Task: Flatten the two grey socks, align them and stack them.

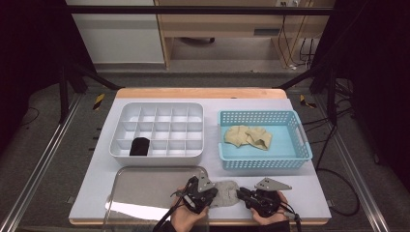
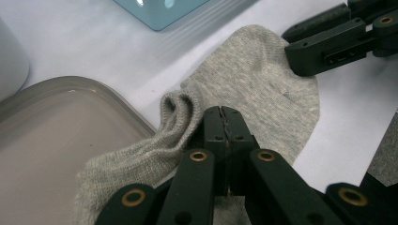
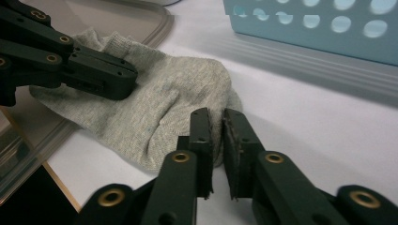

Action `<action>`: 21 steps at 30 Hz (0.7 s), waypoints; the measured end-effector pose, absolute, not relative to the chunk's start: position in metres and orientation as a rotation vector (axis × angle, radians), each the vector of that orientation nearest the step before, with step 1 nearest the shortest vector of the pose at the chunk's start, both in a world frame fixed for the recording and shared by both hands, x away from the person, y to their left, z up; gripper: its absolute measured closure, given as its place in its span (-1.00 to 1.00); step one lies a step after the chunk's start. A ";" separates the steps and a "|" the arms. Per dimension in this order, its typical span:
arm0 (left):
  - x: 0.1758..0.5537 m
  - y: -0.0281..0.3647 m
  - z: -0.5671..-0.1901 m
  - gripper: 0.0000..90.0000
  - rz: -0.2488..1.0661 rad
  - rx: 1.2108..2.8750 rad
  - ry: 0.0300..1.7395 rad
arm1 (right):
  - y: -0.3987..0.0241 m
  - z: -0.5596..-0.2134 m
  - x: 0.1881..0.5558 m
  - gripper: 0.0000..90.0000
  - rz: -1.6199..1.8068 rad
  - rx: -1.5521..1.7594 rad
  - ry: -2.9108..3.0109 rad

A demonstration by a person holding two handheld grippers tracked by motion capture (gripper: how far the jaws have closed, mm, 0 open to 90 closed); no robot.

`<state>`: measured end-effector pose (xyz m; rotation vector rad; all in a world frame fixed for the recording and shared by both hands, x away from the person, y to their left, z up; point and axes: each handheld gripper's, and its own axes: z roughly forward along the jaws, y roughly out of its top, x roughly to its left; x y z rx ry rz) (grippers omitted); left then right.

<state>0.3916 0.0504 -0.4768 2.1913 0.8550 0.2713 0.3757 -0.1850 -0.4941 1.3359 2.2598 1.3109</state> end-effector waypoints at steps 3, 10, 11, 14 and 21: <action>0.392 0.050 -0.477 0.99 0.267 2.192 0.857 | -0.185 -0.493 0.376 0.89 1.306 1.340 2.263; 0.394 0.046 -0.476 0.99 0.258 2.188 0.871 | -0.189 -0.482 0.376 0.91 1.384 1.332 2.246; 0.394 0.045 -0.475 0.99 0.256 2.190 0.872 | -0.190 -0.479 0.375 0.92 1.396 1.316 2.237; 0.396 0.041 -0.474 0.99 0.246 2.182 0.876 | -0.190 -0.470 0.374 0.92 1.419 1.281 2.225; 0.397 0.044 -0.470 0.97 0.228 2.158 0.875 | -0.189 -0.460 0.374 0.92 1.428 1.249 2.232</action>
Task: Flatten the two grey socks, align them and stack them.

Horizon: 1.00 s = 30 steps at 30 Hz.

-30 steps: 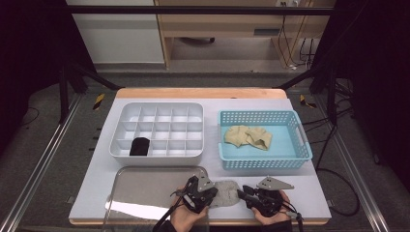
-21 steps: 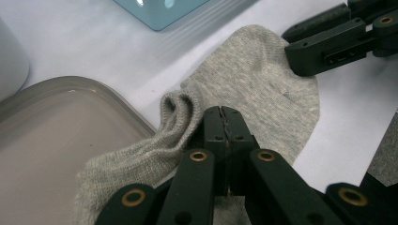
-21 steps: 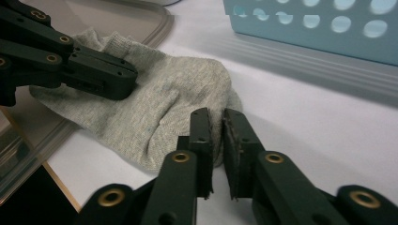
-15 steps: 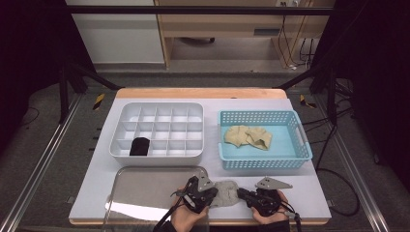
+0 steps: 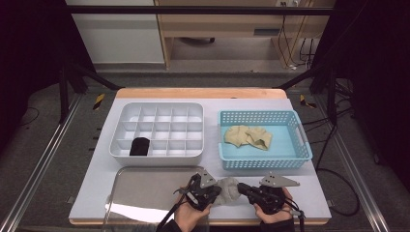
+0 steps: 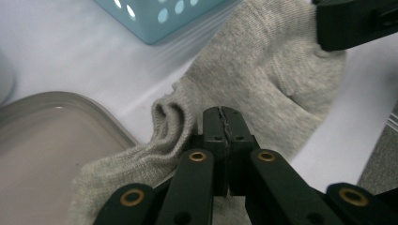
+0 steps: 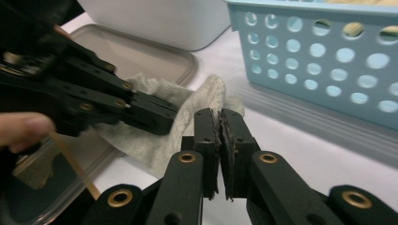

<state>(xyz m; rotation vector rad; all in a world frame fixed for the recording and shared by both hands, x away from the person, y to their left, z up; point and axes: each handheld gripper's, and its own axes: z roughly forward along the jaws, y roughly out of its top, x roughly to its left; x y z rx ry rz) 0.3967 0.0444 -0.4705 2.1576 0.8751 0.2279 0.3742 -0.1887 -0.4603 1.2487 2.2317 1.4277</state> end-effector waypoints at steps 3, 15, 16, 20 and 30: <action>0.394 0.054 -0.462 0.95 0.226 2.128 0.873 | -0.191 -0.459 0.375 0.92 1.406 1.247 2.222; 0.386 0.116 -0.455 0.88 0.302 2.092 0.944 | -0.191 -0.452 0.374 0.92 1.368 1.214 2.235; 0.386 0.118 -0.458 0.87 0.288 2.091 0.948 | -0.190 -0.451 0.374 0.92 1.366 1.209 2.239; 0.385 0.118 -0.464 0.87 0.261 2.098 0.951 | -0.184 -0.447 0.373 0.92 1.380 1.178 2.256; 0.383 0.116 -0.466 0.89 0.254 2.101 0.934 | -0.156 -0.441 0.372 0.92 1.452 1.062 2.338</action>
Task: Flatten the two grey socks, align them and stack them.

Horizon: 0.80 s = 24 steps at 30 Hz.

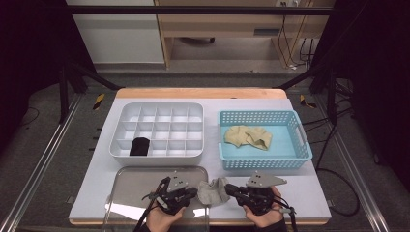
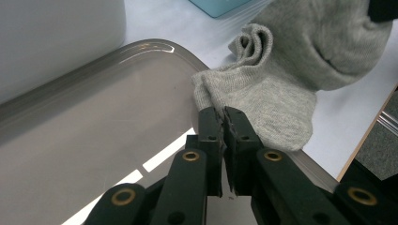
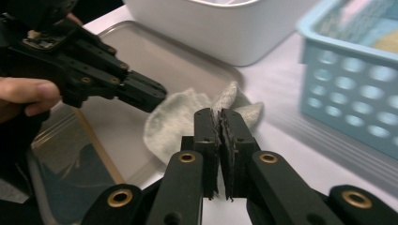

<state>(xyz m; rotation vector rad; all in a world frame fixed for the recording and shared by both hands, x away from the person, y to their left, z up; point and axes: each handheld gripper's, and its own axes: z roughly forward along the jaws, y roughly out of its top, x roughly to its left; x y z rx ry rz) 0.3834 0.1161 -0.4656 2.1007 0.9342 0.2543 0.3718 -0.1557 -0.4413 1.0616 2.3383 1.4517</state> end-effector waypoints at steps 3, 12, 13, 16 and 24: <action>0.384 0.117 -0.467 0.90 0.251 2.103 0.937 | -0.145 -0.443 0.373 0.92 1.450 1.022 2.372; 0.385 0.117 -0.470 0.97 0.244 2.110 0.945 | -0.116 -0.449 0.379 0.92 1.446 0.965 2.444; 0.386 0.117 -0.470 0.97 0.244 2.110 0.944 | -0.113 -0.449 0.380 0.92 1.446 0.960 2.451; 0.386 0.117 -0.470 0.98 0.242 2.109 0.944 | -0.104 -0.453 0.383 0.92 1.433 0.947 2.472; 0.388 0.132 -0.462 0.98 0.238 2.056 0.970 | -0.092 -0.461 0.387 0.92 1.400 0.928 2.501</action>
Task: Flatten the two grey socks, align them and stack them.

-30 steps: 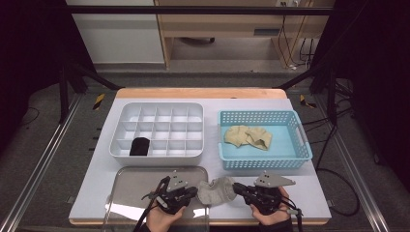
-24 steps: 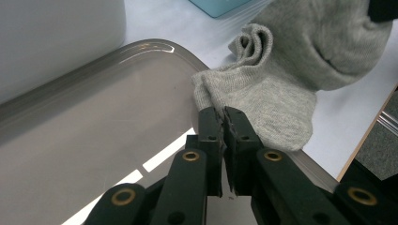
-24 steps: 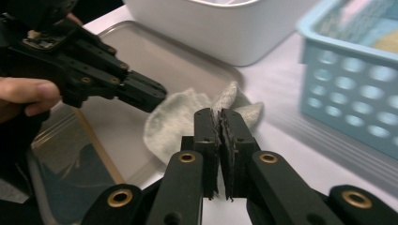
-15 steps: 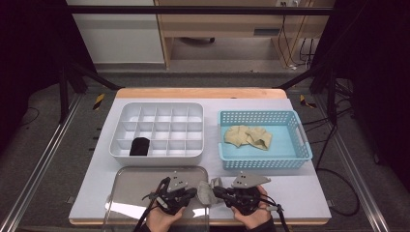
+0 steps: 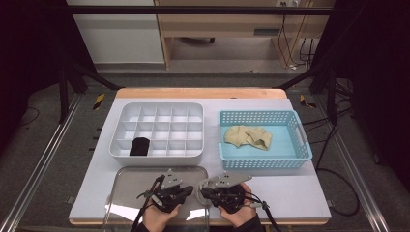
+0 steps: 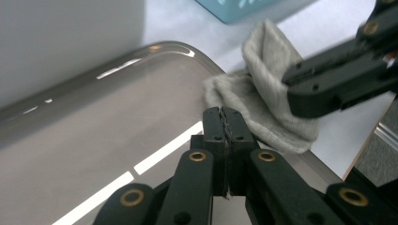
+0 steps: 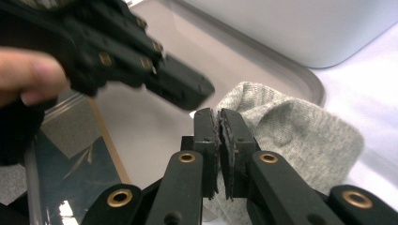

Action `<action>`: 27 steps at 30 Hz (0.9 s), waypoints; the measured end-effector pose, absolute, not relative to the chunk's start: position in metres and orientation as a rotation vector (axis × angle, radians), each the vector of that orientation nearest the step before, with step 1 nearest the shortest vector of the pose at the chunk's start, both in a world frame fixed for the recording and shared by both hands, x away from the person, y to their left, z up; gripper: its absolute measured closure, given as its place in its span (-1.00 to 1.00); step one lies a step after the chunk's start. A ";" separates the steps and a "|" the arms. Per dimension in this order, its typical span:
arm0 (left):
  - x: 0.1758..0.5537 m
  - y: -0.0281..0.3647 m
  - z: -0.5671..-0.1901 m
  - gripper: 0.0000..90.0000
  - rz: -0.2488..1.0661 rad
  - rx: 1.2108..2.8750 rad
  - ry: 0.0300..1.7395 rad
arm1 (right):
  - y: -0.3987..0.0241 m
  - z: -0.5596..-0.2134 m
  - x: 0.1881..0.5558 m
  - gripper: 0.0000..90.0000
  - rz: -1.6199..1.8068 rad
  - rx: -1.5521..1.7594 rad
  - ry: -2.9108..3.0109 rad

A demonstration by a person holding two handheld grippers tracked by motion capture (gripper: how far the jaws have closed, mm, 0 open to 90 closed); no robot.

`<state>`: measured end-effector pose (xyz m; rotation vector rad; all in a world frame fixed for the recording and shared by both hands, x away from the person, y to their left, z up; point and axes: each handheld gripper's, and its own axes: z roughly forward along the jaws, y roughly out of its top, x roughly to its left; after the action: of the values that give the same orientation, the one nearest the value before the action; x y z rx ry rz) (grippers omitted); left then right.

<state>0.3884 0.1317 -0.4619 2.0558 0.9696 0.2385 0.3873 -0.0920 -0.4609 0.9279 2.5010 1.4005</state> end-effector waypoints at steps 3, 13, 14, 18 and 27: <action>0.390 0.140 -0.458 0.98 0.247 2.025 0.990 | -0.088 -0.464 0.387 0.91 1.383 0.921 2.513; 0.392 0.148 -0.444 0.98 0.262 1.971 0.981 | -0.079 -0.474 0.388 0.89 1.340 0.903 2.523; 0.393 0.147 -0.442 0.98 0.265 1.972 0.972 | -0.079 -0.474 0.387 0.89 1.342 0.903 2.519; 0.395 0.135 -0.434 0.98 0.268 1.987 0.932 | -0.078 -0.474 0.386 0.89 1.340 0.905 2.514; 0.406 0.095 -0.439 0.98 0.227 2.048 0.870 | -0.077 -0.475 0.384 0.88 1.348 0.912 2.505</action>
<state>0.4059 0.0947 -0.4390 2.0476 0.8700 0.2269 0.3840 -0.0774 -0.4747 0.9121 2.5052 1.3483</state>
